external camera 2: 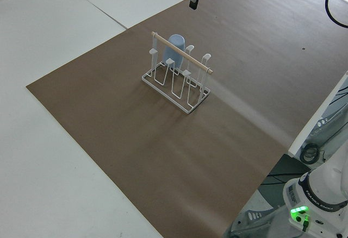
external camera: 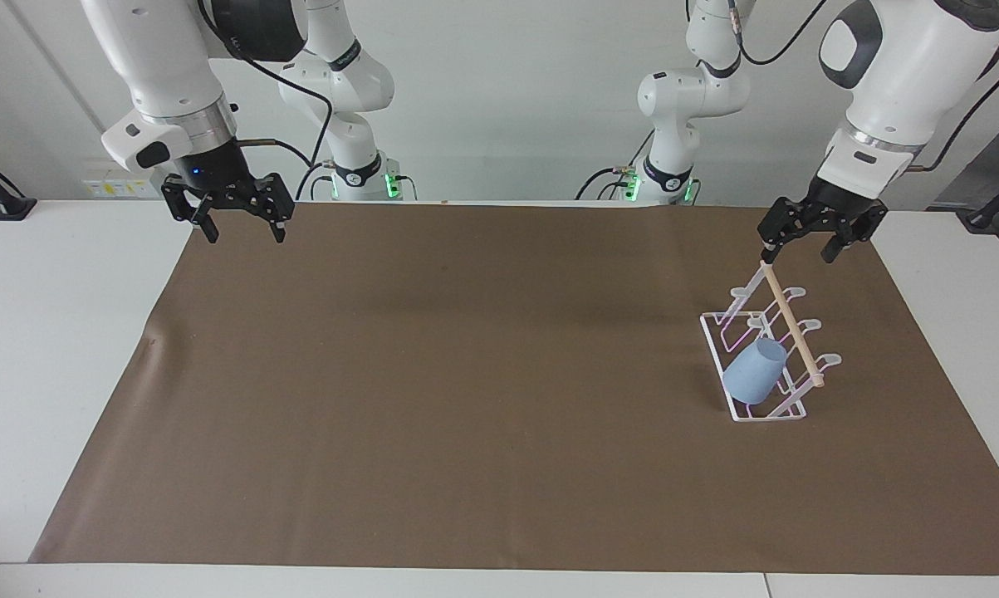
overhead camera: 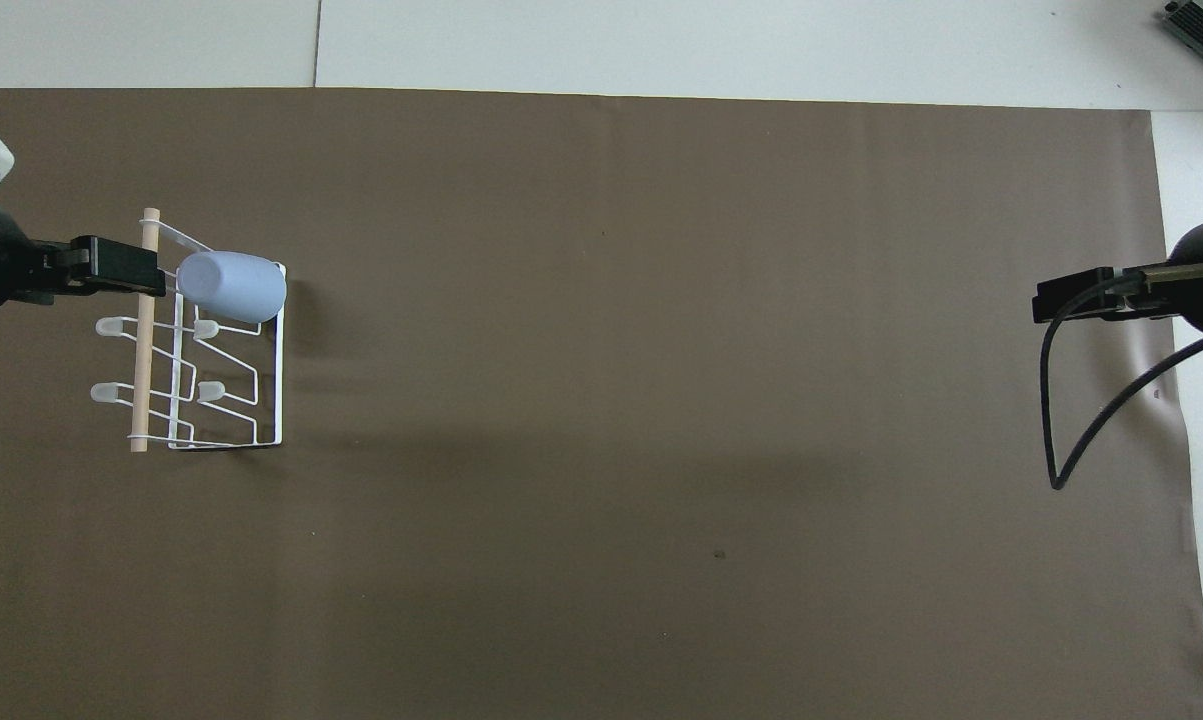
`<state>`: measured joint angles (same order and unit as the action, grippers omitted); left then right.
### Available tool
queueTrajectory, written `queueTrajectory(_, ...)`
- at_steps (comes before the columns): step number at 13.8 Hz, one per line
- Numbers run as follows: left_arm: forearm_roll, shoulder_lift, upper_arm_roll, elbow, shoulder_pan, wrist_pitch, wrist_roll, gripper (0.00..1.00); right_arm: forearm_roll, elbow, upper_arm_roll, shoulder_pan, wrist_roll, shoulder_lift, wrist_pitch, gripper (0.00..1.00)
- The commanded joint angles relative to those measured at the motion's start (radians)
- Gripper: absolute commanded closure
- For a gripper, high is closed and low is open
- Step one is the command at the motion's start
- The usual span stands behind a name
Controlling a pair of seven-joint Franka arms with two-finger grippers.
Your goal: Hang cup on cup holder
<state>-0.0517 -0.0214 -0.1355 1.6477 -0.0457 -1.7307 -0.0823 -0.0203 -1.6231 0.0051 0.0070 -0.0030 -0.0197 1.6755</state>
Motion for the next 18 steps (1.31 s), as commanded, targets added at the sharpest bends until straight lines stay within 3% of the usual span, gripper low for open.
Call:
queueTrajectory(1,0.004,0.007,-0.009,-0.099,-0.010,0.152,0.032,0.00,0.002,-0.021,-0.004,-0.001,0.009,-0.011,0.023,0.00)
queueTrajectory(5,0.047,0.011,-0.007,-0.152,-0.005,0.223,0.032,0.00,0.002,-0.021,-0.002,-0.009,0.014,-0.008,0.023,0.00)
queueTrajectory(13,0.046,-0.023,-0.003,-0.092,-0.013,0.166,0.095,0.00,0.002,-0.018,-0.001,-0.007,0.011,-0.011,0.006,0.00)
queueTrajectory(18,0.044,-0.068,-0.003,-0.002,-0.022,0.135,0.098,0.00,0.002,-0.018,-0.001,-0.007,0.011,-0.011,0.006,0.00)
